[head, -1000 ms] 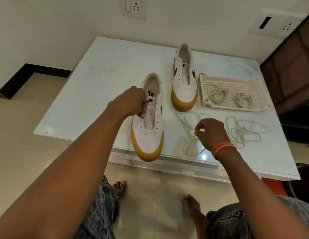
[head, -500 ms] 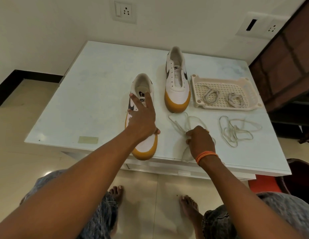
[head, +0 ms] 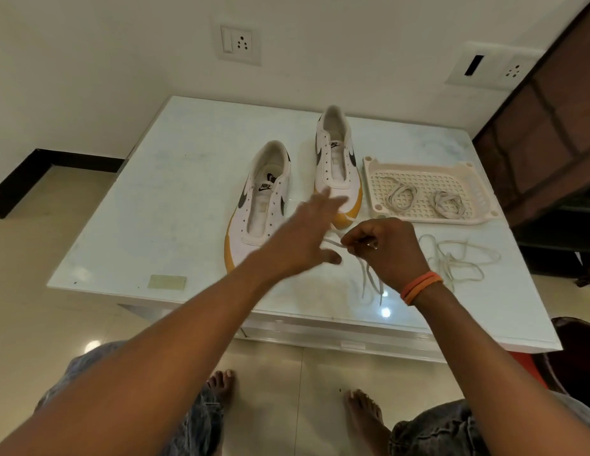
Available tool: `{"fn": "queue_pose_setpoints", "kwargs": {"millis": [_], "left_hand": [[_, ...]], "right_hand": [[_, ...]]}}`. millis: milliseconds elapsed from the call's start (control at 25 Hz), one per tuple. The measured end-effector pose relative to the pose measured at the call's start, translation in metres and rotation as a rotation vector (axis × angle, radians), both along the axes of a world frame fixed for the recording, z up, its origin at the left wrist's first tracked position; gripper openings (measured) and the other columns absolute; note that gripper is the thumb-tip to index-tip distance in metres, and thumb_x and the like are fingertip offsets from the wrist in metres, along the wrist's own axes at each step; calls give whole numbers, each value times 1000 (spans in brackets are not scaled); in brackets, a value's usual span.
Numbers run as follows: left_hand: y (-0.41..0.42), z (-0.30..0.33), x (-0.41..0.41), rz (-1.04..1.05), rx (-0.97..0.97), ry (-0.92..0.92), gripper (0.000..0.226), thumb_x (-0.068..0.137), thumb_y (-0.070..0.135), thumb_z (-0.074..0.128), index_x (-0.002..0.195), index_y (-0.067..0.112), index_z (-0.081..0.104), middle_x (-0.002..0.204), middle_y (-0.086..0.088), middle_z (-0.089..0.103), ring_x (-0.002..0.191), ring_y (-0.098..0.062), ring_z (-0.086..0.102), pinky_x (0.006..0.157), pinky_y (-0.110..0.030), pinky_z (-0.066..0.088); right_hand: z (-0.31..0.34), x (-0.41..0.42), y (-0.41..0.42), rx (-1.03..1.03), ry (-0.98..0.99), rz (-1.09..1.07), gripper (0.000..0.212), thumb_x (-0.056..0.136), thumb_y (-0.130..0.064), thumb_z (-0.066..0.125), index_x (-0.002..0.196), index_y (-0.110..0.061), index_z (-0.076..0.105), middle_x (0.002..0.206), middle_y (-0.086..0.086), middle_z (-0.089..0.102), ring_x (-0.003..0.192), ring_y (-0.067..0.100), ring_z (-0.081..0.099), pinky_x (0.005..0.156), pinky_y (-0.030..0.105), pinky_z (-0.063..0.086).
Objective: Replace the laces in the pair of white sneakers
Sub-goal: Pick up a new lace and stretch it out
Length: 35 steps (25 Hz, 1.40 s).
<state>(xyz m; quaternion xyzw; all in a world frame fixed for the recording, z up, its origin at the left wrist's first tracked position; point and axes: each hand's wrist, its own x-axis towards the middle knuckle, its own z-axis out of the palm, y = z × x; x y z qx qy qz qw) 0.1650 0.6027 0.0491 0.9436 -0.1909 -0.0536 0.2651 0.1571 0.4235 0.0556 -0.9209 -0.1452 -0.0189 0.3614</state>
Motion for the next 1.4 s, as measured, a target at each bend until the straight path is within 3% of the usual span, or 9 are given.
{"fn": "queue_pose_setpoints", "kwargs": {"millis": [120, 240, 520, 800, 1000, 1160, 1240, 1320, 1400], "left_hand": [[-17, -1, -4, -50, -98, -58, 31, 88, 27, 69, 117, 16, 64, 107, -8, 69, 99, -23, 62, 84, -32, 49], [-8, -5, 7, 49, -121, -108, 18, 90, 25, 66, 102, 15, 74, 82, -7, 71, 71, -20, 62, 69, -32, 49], [9, -2, 17, 129, -20, -69, 13, 91, 17, 66, 99, 11, 74, 88, -3, 72, 79, -18, 65, 77, -38, 54], [12, -3, 22, 196, -119, 32, 24, 91, 30, 65, 89, 9, 74, 80, -6, 71, 73, -20, 65, 73, -34, 54], [15, -3, 27, 226, -64, -109, 34, 95, 31, 59, 81, 4, 74, 72, -14, 64, 74, -29, 60, 69, -33, 44], [11, 13, 24, 334, -472, 114, 17, 97, 21, 55, 94, 10, 68, 85, -4, 70, 76, -16, 69, 75, -26, 51], [6, 13, 20, 288, -479, 133, 10, 94, 21, 60, 101, 15, 63, 94, -1, 67, 85, -16, 67, 82, -34, 55], [-3, 8, 14, 183, -400, 152, 38, 84, 28, 72, 117, 18, 55, 115, 0, 59, 104, -15, 59, 88, -27, 50], [-13, 5, 8, 113, -433, 203, 89, 69, 41, 84, 139, 21, 32, 140, -1, 41, 125, -15, 45, 97, -21, 42]], "right_hand": [[11, 3, -4, 64, -2, 3, 18, 73, 1, 78, 84, -12, 78, 78, -8, 71, 70, -5, 62, 75, 7, 49], [16, 8, -12, 20, -52, -63, 16, 78, 3, 73, 83, -12, 78, 74, -8, 68, 68, -3, 61, 72, 2, 45], [26, 22, -43, 275, 58, -397, 27, 87, 10, 51, 85, -15, 60, 78, 5, 70, 52, 9, 66, 50, 22, 52], [21, 26, -61, -131, 98, -465, 27, 87, 3, 50, 96, -9, 72, 103, 10, 70, 95, 24, 62, 81, 25, 43], [20, 27, -58, -159, 159, -455, 18, 90, -6, 52, 89, -13, 68, 100, 10, 69, 90, 27, 62, 83, 35, 51], [20, 27, -56, -149, 192, -451, 17, 92, -12, 56, 78, -16, 65, 90, 7, 69, 84, 24, 62, 78, 33, 49], [30, 22, -46, 109, 249, -365, 16, 94, -13, 56, 81, -13, 67, 78, 6, 69, 72, 19, 62, 70, 31, 47], [44, 13, -30, 428, 364, -184, 14, 94, -13, 56, 87, -12, 69, 78, 7, 72, 73, 17, 65, 67, 31, 47], [51, 7, -19, 570, 385, 1, 12, 93, -12, 58, 93, -10, 70, 90, 6, 73, 85, 16, 65, 72, 26, 48]]}}
